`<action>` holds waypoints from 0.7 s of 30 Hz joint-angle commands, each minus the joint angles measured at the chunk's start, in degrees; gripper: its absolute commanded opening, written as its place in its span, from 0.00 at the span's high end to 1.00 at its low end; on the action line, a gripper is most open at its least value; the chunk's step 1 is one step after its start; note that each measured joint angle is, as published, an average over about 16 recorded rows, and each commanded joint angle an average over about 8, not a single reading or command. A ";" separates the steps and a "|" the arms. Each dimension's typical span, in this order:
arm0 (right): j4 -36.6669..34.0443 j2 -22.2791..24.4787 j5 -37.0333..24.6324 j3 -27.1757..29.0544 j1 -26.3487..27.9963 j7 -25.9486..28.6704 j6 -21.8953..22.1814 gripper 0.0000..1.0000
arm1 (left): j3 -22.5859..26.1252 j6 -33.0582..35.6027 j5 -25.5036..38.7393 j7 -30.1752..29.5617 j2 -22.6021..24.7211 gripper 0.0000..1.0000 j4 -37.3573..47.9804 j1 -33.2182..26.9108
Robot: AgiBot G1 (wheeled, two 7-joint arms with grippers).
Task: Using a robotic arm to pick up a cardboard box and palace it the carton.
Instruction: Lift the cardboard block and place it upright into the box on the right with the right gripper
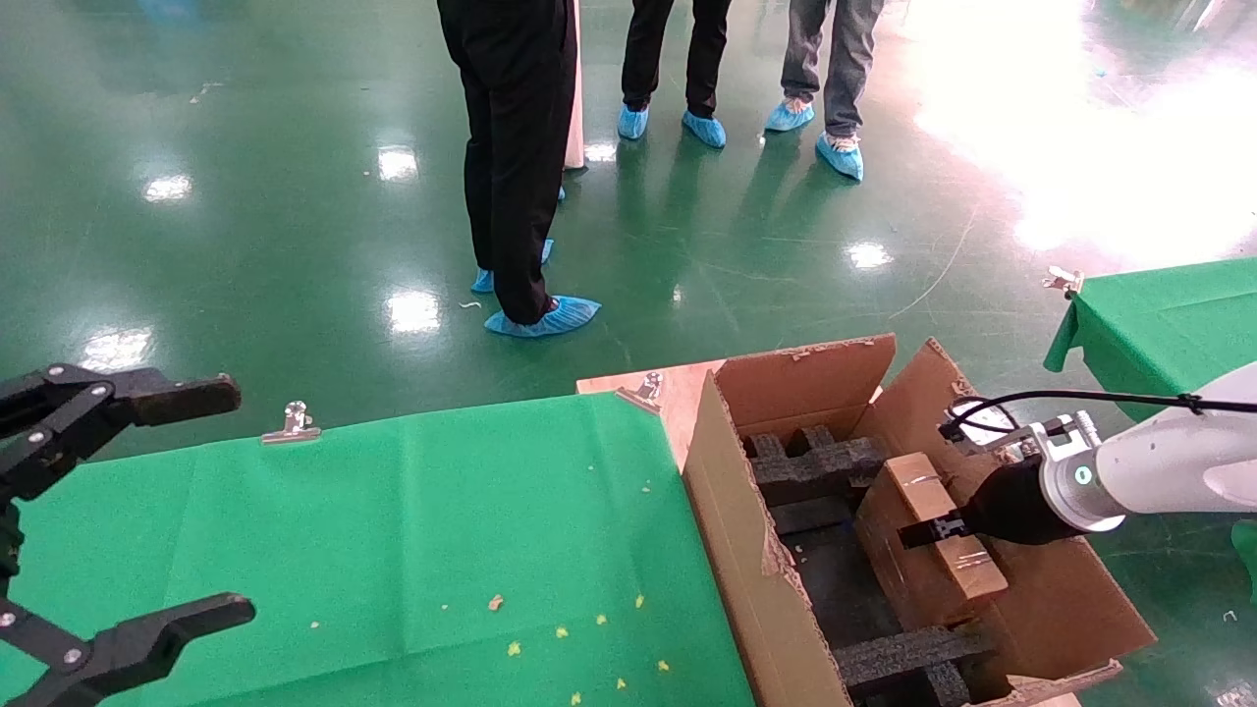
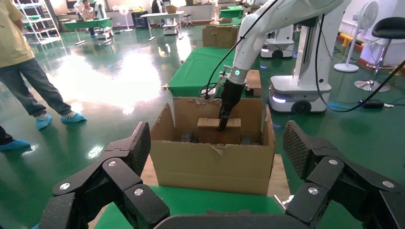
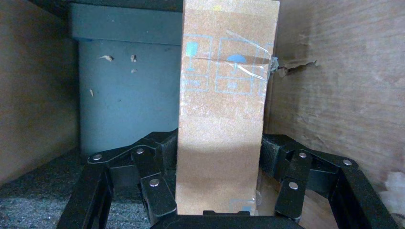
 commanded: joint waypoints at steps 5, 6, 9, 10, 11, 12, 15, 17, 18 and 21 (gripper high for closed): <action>-2.33 -1.13 0.88 0.59 -1.27 -1.23 -1.04 0.14 | 0.00 -0.01 -0.01 0.00 0.00 0.00 0.01 0.00; -2.47 -1.20 0.93 0.64 -1.36 -1.31 -1.12 0.04 | 0.00 -0.01 -0.01 0.00 0.00 0.00 0.01 0.01; -2.50 -1.24 1.01 0.65 -1.40 -1.35 -1.24 0.00 | 0.01 -0.01 -0.01 0.00 -0.01 0.00 0.01 0.01; -2.42 -1.21 1.01 0.64 -1.37 -1.32 -1.23 0.00 | 0.01 -0.01 -0.01 0.00 0.00 0.00 0.01 0.01; -2.35 -1.17 1.01 0.62 -1.33 -1.29 -1.21 0.00 | 0.01 -0.01 -0.01 0.00 0.00 0.00 0.01 0.01; -2.27 -1.13 1.01 0.59 -1.29 -1.26 -1.19 0.00 | 0.01 -0.01 -0.01 0.00 0.00 0.00 0.01 0.01; -2.09 -1.03 0.96 0.53 -1.18 -1.17 -1.09 0.00 | 0.01 -0.01 -0.01 0.00 -0.01 0.00 0.01 0.01; -2.01 -0.97 0.90 0.50 -1.12 -1.12 -1.03 0.00 | 0.01 -0.01 -0.01 0.00 -0.01 0.00 0.01 0.01; -1.95 -0.94 0.86 0.48 -1.07 -1.09 -0.98 0.00 | 0.00 -0.01 -0.01 0.00 0.00 0.00 0.01 0.00; -1.85 -0.88 0.80 0.46 -1.01 -1.03 -0.92 0.00 | 0.00 -0.01 -0.01 0.00 0.00 0.00 0.01 0.00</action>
